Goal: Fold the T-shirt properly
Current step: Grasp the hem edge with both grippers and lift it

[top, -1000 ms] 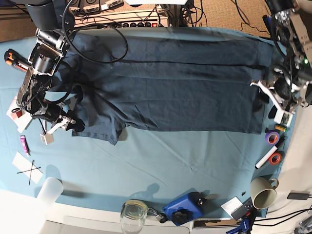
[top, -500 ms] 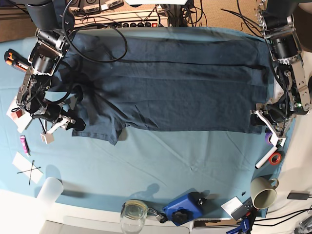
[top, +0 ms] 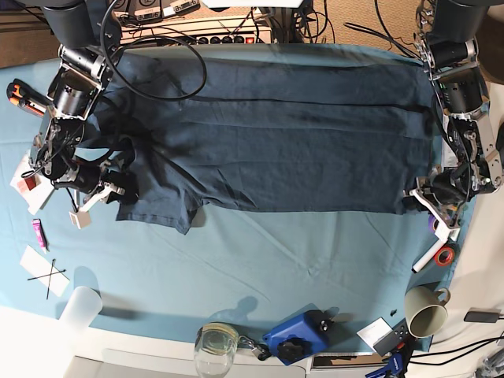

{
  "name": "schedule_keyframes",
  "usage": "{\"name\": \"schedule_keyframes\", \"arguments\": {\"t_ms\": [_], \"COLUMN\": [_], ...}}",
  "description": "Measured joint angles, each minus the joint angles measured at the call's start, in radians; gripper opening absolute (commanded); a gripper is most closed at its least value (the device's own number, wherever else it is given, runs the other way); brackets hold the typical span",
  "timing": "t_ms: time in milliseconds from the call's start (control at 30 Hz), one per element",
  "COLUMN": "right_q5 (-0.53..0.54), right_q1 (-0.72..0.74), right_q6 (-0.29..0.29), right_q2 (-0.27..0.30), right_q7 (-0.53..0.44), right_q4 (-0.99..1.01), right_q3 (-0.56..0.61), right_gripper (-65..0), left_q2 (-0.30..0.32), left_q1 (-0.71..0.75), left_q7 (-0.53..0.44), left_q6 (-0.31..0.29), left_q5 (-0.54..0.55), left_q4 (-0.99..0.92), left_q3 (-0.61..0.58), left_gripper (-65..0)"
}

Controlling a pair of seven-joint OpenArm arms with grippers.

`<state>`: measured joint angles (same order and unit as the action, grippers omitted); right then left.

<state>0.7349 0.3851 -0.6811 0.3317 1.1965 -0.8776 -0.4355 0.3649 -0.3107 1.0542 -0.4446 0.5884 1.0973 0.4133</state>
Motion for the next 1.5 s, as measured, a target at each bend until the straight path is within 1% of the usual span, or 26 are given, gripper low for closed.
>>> {"name": "schedule_keyframes", "arguments": {"t_ms": [33, 133, 200, 233, 400, 467, 500, 533, 600, 667, 733, 767, 833, 900, 933, 1000, 1067, 1233, 1333, 1500], "right_q5": [0.0, 0.0, 0.022, 0.026, 0.053, 0.061, 0.076, 0.09, 0.117, 0.143, 0.154, 0.153, 0.156, 0.169, 0.177, 0.185, 0.2, 0.261, 0.303, 0.34], "right_q1": [0.0, 0.0, -0.005, -0.01, -0.011, -0.009, -0.013, -0.018, -0.031, -0.048, -0.072, -0.085, -0.117, -0.151, -0.167, -0.196, -0.224, -0.293, -0.338, -0.436], "right_q6": [0.0, 0.0, 0.007, -0.004, -0.008, -0.009, -0.007, -0.011, -0.014, -0.012, -0.016, -0.014, -0.015, -0.015, -0.015, -0.015, -0.015, -0.015, -0.016, -0.016], "right_q2": [0.0, 0.0, -0.003, -0.003, -0.005, -0.005, -0.005, -0.006, -0.005, -0.005, -0.005, -0.005, -0.005, -0.005, -0.005, -0.005, -0.005, -0.006, -0.005, -0.005], "right_q7": [0.0, -0.009, -0.008, -0.004, 0.007, 0.04, 0.064, 0.088, 0.147, 0.167, 0.174, 0.174, 0.179, 0.186, 0.192, 0.208, 0.211, 0.219, 0.219, 0.22], "right_q4": [0.0, -0.006, -0.024, -0.04, -0.139, -0.179, -0.2, -0.224, -0.277, -0.343, -0.414, -0.444, -0.494, -0.53, -0.547, -0.582, -0.612, -0.674, -0.722, -0.803], "right_q3": [0.0, 0.0, 0.002, 0.004, 0.005, 0.005, 0.005, 0.005, 0.005, 0.005, 0.005, 0.006, 0.005, 0.005, 0.005, 0.005, 0.005, -0.018, -0.058, -0.165], "right_gripper": [-65.0, -65.0, -65.0, -65.0, -65.0, -65.0, -65.0, -65.0, -65.0, -65.0, -65.0, -65.0, -65.0, -65.0, -65.0, -65.0, -65.0, -65.0, -65.0, -65.0], "left_q2": [-0.002, -0.002, 0.0, 0.004, 0.039, 0.06, 0.071, 0.082, 0.099, 0.109, 0.109, 0.109, 0.106, 0.106, 0.106, 0.108, 0.112, 0.118, 0.117, 0.118], "left_q1": [0.0, 0.001, 0.004, 0.006, 0.017, 0.02, 0.019, 0.017, 0.016, 0.017, 0.019, 0.019, 0.019, 0.019, 0.019, 0.032, 0.067, 0.17, 0.211, 0.251], "left_q7": [0.014, 0.021, 0.031, 0.044, 0.179, 0.184, 0.198, 0.22, 0.245, 0.291, 0.344, 0.355, 0.352, 0.349, 0.348, 0.347, 0.348, 0.356, 0.354, 0.356], "left_q6": [0.0, 0.0, 0.0, 0.0, 0.0, -0.009, -0.019, -0.02, -0.025, -0.024, -0.024, -0.042, -0.1, -0.117, -0.128, -0.129, -0.129, -0.129, -0.129, -0.137], "left_q5": [0.01, 0.04, 0.071, 0.09, 0.213, 0.244, 0.253, 0.28, 0.3, 0.317, 0.385, 0.431, 0.552, 0.643, 0.656, 0.661, 0.674, 0.752, 0.81, 0.861], "left_q4": [0.0, -0.003, -0.003, -0.003, 0.016, 0.019, 0.024, 0.029, 0.037, 0.042, 0.048, 0.051, 0.061, 0.068, 0.068, 0.069, 0.069, 0.068, 0.069, 0.069], "left_q3": [0.0, 0.0, 0.0, -0.002, -0.006, -0.006, -0.006, -0.006, -0.006, 0.0, 0.021, 0.03, 0.059, 0.096, 0.119, 0.164, 0.201, 0.282, 0.331, 0.401], "left_gripper": [-65.0, -65.0, -65.0, -65.0, -65.0, -65.0, -65.0, -65.0, -65.0, -65.0, -65.0, -65.0, -65.0, -65.0, -65.0, -65.0, -65.0, -65.0, -65.0, -65.0]}}
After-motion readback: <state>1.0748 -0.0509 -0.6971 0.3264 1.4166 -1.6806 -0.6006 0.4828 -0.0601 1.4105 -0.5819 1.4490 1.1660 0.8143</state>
